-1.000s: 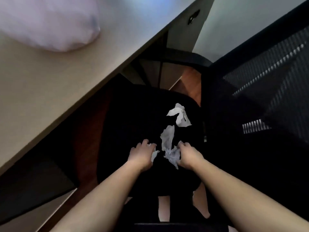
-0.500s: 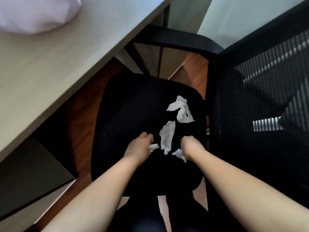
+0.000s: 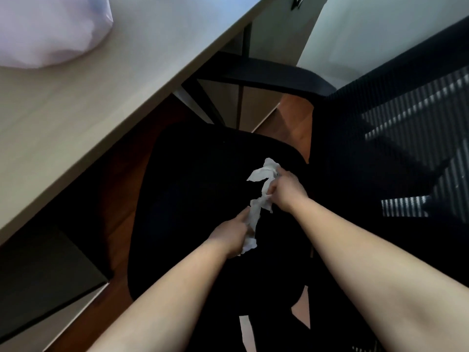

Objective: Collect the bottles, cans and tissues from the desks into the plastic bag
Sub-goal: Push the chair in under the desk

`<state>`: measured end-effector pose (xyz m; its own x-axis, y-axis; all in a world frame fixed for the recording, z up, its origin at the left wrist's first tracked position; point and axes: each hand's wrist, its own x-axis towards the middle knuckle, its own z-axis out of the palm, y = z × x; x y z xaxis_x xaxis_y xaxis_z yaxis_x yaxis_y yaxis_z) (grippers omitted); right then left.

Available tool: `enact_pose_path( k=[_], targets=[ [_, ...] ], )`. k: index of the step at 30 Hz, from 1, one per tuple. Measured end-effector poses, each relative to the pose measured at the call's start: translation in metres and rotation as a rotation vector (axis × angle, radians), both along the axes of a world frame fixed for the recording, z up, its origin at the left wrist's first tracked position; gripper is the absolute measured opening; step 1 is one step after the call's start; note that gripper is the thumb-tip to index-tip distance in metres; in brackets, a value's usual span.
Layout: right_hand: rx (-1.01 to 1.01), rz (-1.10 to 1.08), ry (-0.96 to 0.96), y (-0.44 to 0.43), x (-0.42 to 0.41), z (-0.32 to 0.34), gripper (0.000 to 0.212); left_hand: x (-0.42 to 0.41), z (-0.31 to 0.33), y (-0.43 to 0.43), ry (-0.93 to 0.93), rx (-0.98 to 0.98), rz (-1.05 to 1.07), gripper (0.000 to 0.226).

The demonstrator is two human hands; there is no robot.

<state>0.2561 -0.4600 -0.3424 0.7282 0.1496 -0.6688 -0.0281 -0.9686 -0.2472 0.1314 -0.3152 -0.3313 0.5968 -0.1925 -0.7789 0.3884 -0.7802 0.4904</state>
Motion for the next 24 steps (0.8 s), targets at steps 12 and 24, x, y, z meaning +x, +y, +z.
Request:
enact_pose_path(
  k=[12,24],
  targets=[
    [0.106,-0.105,-0.148,0.005,-0.001,0.050,0.012,-0.004,0.038,0.011,-0.214,0.166,0.038,0.011],
    [0.468,-0.132,-0.510,0.085,0.057,0.261,0.012,0.058,0.251,0.109,-0.829,0.267,0.279,0.015]
  ],
)
